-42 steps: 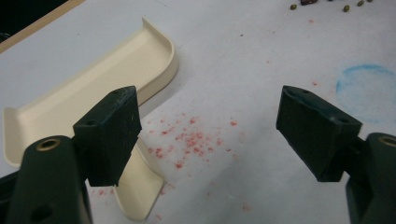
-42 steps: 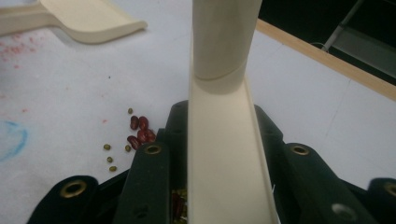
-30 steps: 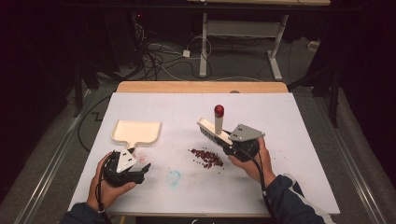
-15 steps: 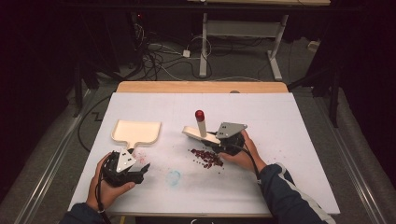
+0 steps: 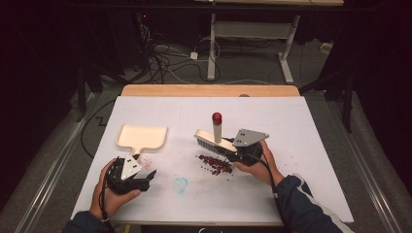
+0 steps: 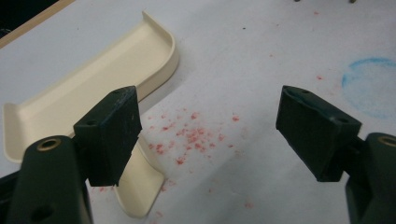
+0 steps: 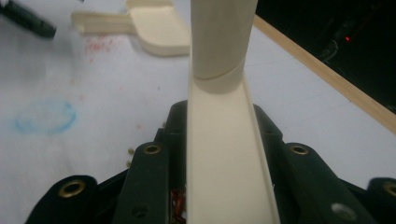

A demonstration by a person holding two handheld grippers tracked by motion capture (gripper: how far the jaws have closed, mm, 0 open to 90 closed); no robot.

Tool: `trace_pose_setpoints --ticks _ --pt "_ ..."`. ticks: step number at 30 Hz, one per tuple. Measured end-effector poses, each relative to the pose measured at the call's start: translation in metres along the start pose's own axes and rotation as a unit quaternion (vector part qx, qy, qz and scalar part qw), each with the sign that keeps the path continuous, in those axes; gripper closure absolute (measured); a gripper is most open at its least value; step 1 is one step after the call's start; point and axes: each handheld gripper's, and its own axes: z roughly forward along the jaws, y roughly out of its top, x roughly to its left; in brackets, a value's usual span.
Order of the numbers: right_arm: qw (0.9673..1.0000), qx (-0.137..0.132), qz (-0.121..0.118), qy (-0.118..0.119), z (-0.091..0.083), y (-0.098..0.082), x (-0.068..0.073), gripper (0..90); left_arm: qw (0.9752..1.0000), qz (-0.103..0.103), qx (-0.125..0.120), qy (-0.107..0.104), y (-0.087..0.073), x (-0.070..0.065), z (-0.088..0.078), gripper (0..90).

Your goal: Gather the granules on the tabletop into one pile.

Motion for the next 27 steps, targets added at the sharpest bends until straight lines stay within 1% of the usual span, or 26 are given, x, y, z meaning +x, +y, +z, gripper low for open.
trace_pose_setpoints --ticks 1,2,3,4,5,6,7,8,9,11,13,14,15,16,17,18,19,20,22,23,25,26,27 --pt "0.9997 -0.008 0.021 -0.004 -0.002 0.004 0.003 67.4 1.0000 -0.001 0.001 0.000 0.000 0.000 0.000 21.1" --pt "0.9986 -0.017 0.049 -0.009 -0.003 0.008 0.008 67.5 1.0000 -0.002 0.001 0.000 0.000 0.001 0.000 21.1" --pt "0.9969 -0.026 0.074 -0.007 -0.004 0.011 0.014 67.4 1.0000 -0.001 0.002 0.000 0.000 0.001 0.000 21.1" --pt "0.9952 -0.035 0.091 -0.003 -0.004 0.015 0.019 67.4 1.0000 -0.002 0.002 -0.002 0.000 0.001 0.000 21.1" --pt "0.9918 -0.047 0.119 -0.006 -0.004 0.018 0.025 67.4 1.0000 -0.003 0.002 -0.001 0.000 0.001 0.001 21.1" --pt "0.9883 -0.049 0.144 -0.005 -0.002 0.021 0.032 67.4 1.0000 -0.002 0.003 -0.001 0.000 0.001 0.000 21.1" --pt "0.9845 -0.053 0.167 0.003 0.001 0.022 0.038 67.5 1.0000 -0.002 0.003 -0.002 0.000 0.001 0.000 21.1" --pt "0.9812 -0.056 0.184 0.006 0.004 0.023 0.045 67.5 1.0000 -0.001 0.003 -0.002 0.000 0.001 0.000 21.1" --pt "0.9784 -0.053 0.200 0.003 0.009 0.024 0.052 67.5 1.0000 -0.002 0.002 -0.002 0.000 0.000 0.000 21.1" --pt "0.9777 -0.038 0.206 -0.006 0.018 0.023 0.065 67.5 1.0000 -0.002 0.002 -0.002 -0.001 0.000 0.000 21.9" --pt "0.9786 -0.029 0.203 -0.010 0.028 0.019 0.072 67.5 1.0000 -0.002 0.003 -0.002 -0.001 0.001 0.000 22.5" --pt "0.9775 -0.023 0.209 -0.016 0.032 0.016 0.074 67.6 1.0000 -0.002 0.003 -0.003 -0.001 0.001 0.000 22.6" --pt "0.9754 -0.016 0.219 -0.018 0.035 0.013 0.076 67.6 1.0000 -0.003 0.003 -0.003 -0.001 0.001 -0.001 22.6" --pt "0.9739 -0.007 0.226 -0.022 0.038 0.010 0.076 67.6 1.0000 -0.003 0.002 -0.003 -0.001 0.001 -0.001 22.6" --pt "0.9732 0.001 0.228 -0.029 0.040 0.006 0.076 67.6 1.0000 -0.003 0.003 -0.003 -0.001 0.001 -0.001 22.6" --pt "0.9725 0.004 0.229 -0.041 0.041 0.003 0.076 67.6 1.0000 -0.002 0.003 -0.003 -0.001 0.002 -0.001 22.6" --pt "0.9711 0.004 0.233 -0.052 0.040 0.002 0.075 67.6 1.0000 -0.003 0.003 -0.002 -0.001 0.002 -0.001 22.6" --pt "0.9706 0.007 0.233 -0.061 0.039 0.001 0.072 67.6 1.0000 -0.003 0.002 -0.002 -0.001 0.002 -0.001 22.6" --pt "0.9685 0.010 0.238 -0.074 0.036 -0.002 0.069 67.5 1.0000 -0.003 0.001 -0.002 -0.001 0.001 -0.001 22.6" --pt "0.9676 0.011 0.239 -0.079 0.034 -0.005 0.067 67.4 1.0000 -0.003 0.001 -0.002 -0.001 0.001 -0.001 22.6" --pt "0.9640 0.015 0.251 -0.086 0.029 -0.009 0.064 67.4 1.0000 -0.002 0.002 -0.003 -0.001 0.001 -0.001 22.6" --pt "0.9628 0.016 0.254 -0.090 0.026 -0.011 0.063 67.3 1.0000 -0.003 0.002 -0.003 -0.001 0.001 -0.001 22.6" --pt "0.9623 0.017 0.256 -0.091 0.024 -0.012 0.062 67.3 1.0000 -0.003 0.002 -0.003 -0.001 0.001 -0.001 22.6"
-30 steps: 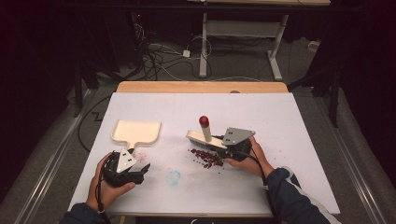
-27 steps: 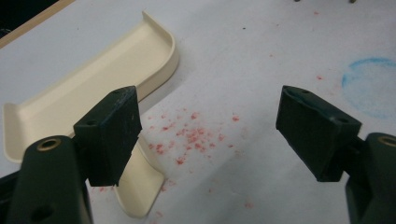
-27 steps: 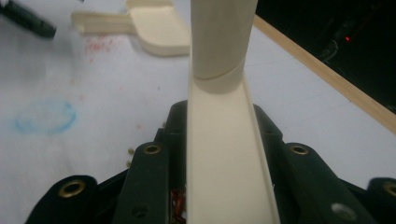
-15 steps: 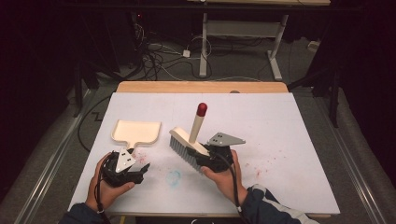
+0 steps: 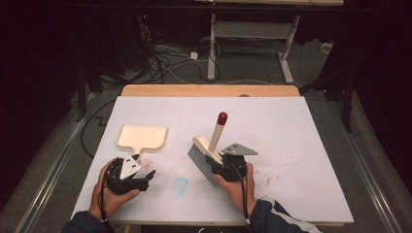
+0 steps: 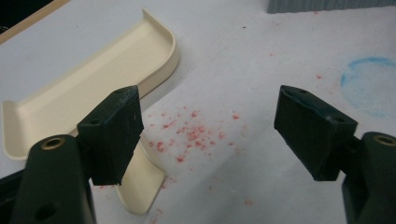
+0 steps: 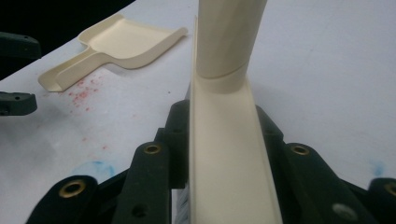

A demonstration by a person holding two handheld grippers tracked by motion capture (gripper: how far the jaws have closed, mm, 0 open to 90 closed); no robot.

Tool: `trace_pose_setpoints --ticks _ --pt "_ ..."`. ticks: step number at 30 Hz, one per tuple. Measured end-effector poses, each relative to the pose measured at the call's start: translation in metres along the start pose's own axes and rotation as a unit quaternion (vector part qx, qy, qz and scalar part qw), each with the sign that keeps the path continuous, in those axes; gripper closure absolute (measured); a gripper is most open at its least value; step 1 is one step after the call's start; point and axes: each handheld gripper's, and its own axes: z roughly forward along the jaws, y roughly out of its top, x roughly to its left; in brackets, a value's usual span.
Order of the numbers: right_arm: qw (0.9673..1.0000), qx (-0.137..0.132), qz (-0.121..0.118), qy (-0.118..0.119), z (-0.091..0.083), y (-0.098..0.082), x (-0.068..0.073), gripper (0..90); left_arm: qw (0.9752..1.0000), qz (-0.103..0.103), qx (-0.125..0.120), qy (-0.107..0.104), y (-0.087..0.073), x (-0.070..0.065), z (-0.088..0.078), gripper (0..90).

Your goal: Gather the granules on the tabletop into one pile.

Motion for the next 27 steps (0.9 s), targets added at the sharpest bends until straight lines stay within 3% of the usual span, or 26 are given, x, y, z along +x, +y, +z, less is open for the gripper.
trace_pose_setpoints --ticks 5,11,15,18,20,21,25,27 --pt "0.9998 -0.002 0.009 -0.015 -0.011 -0.001 -0.008 67.4 1.0000 0.001 0.001 -0.001 0.000 0.000 0.000 22.6" --pt "0.9998 0.000 0.012 -0.015 -0.020 0.000 -0.017 67.5 1.0000 0.003 0.004 -0.003 0.000 -0.001 0.001 22.5" --pt "0.9999 -0.008 -0.003 0.013 -0.026 0.005 -0.021 67.5 1.0000 0.005 0.005 -0.003 0.001 -0.001 0.001 22.5" --pt "0.9982 -0.006 -0.042 0.043 -0.034 0.012 -0.025 67.5 1.0000 0.006 0.006 -0.004 0.000 -0.002 0.002 22.5" --pt "0.9940 -0.006 -0.092 0.057 -0.041 0.016 -0.026 67.5 0.9999 0.007 0.008 -0.005 0.000 -0.002 0.002 22.5" --pt "0.9901 -0.010 -0.117 0.076 -0.046 0.017 -0.027 67.5 0.9999 0.008 0.009 -0.005 0.000 -0.002 0.002 22.5" --pt "0.9685 -0.010 -0.203 0.144 -0.063 0.017 -0.031 67.4 0.9999 0.011 0.011 -0.005 0.001 -0.003 0.003 22.5" --pt "0.9580 -0.003 -0.221 0.183 -0.069 0.014 -0.033 67.4 0.9999 0.011 0.012 -0.004 0.001 -0.003 0.004 22.5"
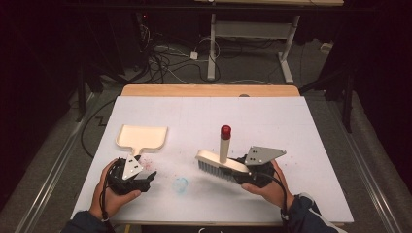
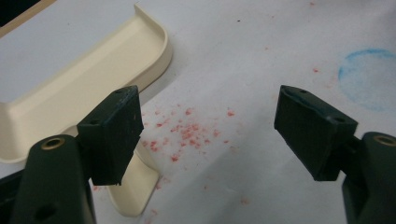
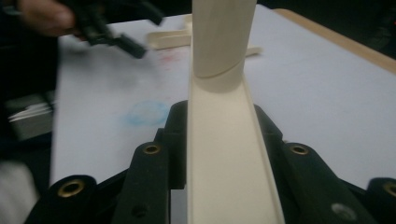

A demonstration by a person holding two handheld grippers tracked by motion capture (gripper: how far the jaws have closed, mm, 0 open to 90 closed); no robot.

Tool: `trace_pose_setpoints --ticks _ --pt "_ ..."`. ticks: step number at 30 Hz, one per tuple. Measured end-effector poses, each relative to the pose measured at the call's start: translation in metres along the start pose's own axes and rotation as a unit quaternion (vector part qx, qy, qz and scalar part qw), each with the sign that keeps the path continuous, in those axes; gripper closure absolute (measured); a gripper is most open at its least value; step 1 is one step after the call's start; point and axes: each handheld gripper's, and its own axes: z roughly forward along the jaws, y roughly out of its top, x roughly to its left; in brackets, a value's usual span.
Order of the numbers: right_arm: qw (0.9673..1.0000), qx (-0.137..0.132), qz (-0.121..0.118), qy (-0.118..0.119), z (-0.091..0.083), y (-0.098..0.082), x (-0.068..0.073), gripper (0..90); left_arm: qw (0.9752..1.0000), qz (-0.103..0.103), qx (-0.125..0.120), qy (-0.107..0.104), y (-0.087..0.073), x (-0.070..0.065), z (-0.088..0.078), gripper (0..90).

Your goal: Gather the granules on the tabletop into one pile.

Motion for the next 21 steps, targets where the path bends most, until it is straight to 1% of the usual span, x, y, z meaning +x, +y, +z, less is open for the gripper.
trace_pose_setpoints --ticks 1,2,3,4,5,6,8,9,11,13,17,18,20,21 --pt "0.9998 0.002 -0.001 0.021 -0.002 -0.003 0.001 67.3 1.0000 0.001 0.001 0.000 0.000 0.000 0.000 22.5" --pt "0.9988 0.003 -0.013 0.048 -0.003 -0.006 0.000 67.3 1.0000 0.002 0.002 0.001 0.000 0.000 0.001 22.5" --pt "0.9974 0.009 -0.023 0.067 -0.004 -0.009 0.001 67.3 1.0000 0.003 0.002 0.000 0.000 0.000 0.001 22.5" --pt "0.9961 0.018 -0.035 0.079 -0.004 -0.012 0.003 67.3 1.0000 0.009 0.000 0.002 0.001 0.000 0.001 22.5" --pt "0.9945 0.024 -0.046 0.091 -0.004 -0.017 0.004 67.3 1.0000 0.010 0.000 0.002 0.001 0.000 0.001 22.5" --pt "0.9931 0.029 -0.052 0.101 -0.004 -0.021 0.004 67.3 1.0000 0.004 0.004 0.000 0.000 -0.001 0.001 22.5" --pt "0.9904 0.028 -0.053 0.124 -0.003 -0.031 0.001 67.3 1.0000 0.004 0.005 0.000 0.000 -0.001 0.001 22.5" --pt "0.9898 0.030 -0.056 0.127 -0.002 -0.034 -0.001 67.4 1.0000 0.004 0.005 -0.001 0.000 -0.001 0.001 22.5" --pt "0.9894 0.023 -0.060 0.130 -0.002 -0.036 -0.007 67.5 0.9999 0.011 0.002 0.001 0.001 -0.001 0.002 22.5" --pt "0.9897 0.019 -0.065 0.126 0.000 -0.036 -0.013 67.4 0.9999 0.012 0.002 0.000 0.001 -0.001 0.002 22.6" --pt "0.9891 0.020 -0.074 0.125 0.010 -0.033 -0.028 67.3 0.9999 0.015 0.004 -0.002 0.002 -0.003 0.003 22.5" --pt "0.9893 0.022 -0.074 0.124 0.012 -0.031 -0.031 67.3 0.9999 0.015 0.005 -0.002 0.002 -0.003 0.004 22.5" --pt "0.9887 0.023 -0.072 0.129 0.019 -0.028 -0.037 67.2 0.9999 0.014 0.005 -0.003 0.002 -0.003 0.004 22.5" --pt "0.9886 0.026 -0.077 0.126 0.022 -0.027 -0.039 67.1 0.9999 0.013 0.005 -0.003 0.002 -0.003 0.004 22.5"
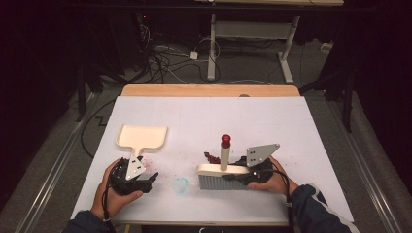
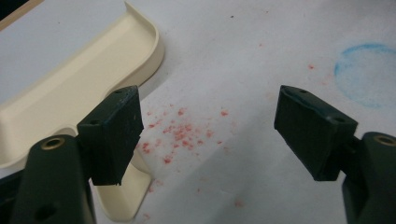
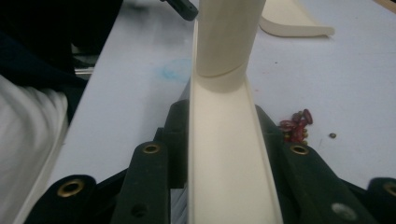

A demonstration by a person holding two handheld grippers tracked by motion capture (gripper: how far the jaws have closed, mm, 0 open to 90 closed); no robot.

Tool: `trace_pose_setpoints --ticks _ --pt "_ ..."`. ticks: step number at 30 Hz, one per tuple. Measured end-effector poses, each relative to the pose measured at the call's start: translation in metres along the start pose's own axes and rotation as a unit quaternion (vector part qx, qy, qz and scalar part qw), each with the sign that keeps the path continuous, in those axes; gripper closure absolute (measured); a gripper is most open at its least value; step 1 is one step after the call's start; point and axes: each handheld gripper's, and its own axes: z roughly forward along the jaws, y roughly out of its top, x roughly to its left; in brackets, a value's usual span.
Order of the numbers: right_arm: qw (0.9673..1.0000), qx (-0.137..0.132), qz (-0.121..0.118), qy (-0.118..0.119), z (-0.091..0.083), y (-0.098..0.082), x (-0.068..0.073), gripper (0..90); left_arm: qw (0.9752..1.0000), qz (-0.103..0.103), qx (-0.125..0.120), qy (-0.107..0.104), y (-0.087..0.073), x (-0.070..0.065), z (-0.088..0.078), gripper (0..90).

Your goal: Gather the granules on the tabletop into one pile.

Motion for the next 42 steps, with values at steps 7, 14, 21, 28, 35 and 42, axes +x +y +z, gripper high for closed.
trace_pose_setpoints --ticks 7,14,21,28,35,42 --pt "1.0000 0.001 -0.003 -0.004 0.011 0.008 -0.016 67.0 1.0000 0.004 0.004 -0.004 0.000 -0.001 0.002 22.5" --pt "0.9993 -0.020 0.005 -0.030 0.009 0.016 -0.028 67.5 1.0000 0.003 0.005 -0.007 0.000 0.000 0.002 22.5" --pt "0.9965 -0.044 0.005 -0.071 0.000 0.029 -0.039 67.5 1.0000 -0.001 0.003 -0.004 0.000 0.003 0.001 22.5" --pt "0.9867 -0.046 0.012 -0.155 0.007 0.024 -0.058 67.5 0.9999 -0.005 0.010 -0.007 -0.001 0.002 0.002 22.5" --pt "0.9858 -0.023 0.015 -0.166 0.033 0.012 -0.070 67.6 0.9999 0.004 0.010 -0.008 -0.001 0.001 0.004 22.6" --pt "0.9921 -0.022 0.009 -0.123 0.030 0.009 -0.064 67.4 0.9998 0.008 0.015 -0.012 -0.001 0.000 0.004 22.5"
